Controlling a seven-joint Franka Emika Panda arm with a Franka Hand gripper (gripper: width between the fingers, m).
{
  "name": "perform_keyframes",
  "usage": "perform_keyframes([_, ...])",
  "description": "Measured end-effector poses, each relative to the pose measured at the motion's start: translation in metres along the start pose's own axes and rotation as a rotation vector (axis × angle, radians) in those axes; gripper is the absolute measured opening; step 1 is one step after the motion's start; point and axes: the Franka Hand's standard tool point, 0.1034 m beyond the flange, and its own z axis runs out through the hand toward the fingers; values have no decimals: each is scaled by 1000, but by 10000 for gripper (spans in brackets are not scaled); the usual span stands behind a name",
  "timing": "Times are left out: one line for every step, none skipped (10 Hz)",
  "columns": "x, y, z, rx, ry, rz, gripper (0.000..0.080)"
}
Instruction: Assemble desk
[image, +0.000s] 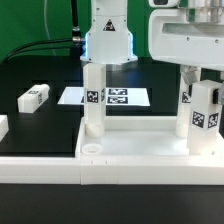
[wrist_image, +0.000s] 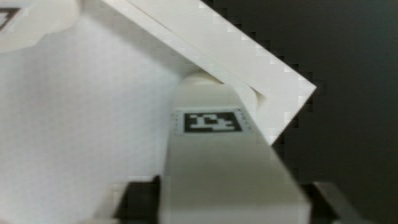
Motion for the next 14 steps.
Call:
perform_keyframes([0, -1, -1, -3, 0, -78, 497])
perform_keyframes([-3, -5, -3, 1, 2, -121, 616])
perform_keyframes([-4, -6, -3, 1, 3, -196, 639])
perform_keyframes([-3, -6, -2, -3, 10, -339, 639])
perform_keyframes([-2, -4, -1, -6, 9, -492, 648])
perform_keyframes([-2, -5, -1, -7, 9, -562, 648])
perform_keyframes([-4, -5, -1, -5, 9, -617, 649])
perform_keyframes([-3, -5, -1, -4, 11, -675, 649])
perform_keyframes([-2, -5, -1, -5, 11, -758, 649])
perform_keyframes([-2, -4, 0, -6, 11, -812, 649])
perform_keyframes([-1, -4, 0, -8, 12, -878, 649])
perform_keyframes([0, -3, 0, -9, 10, -956, 649])
perform_keyframes([0, -2, 0, -12, 5, -1028, 649])
perform_keyframes([-1, -2, -1, -12, 4, -1068, 649])
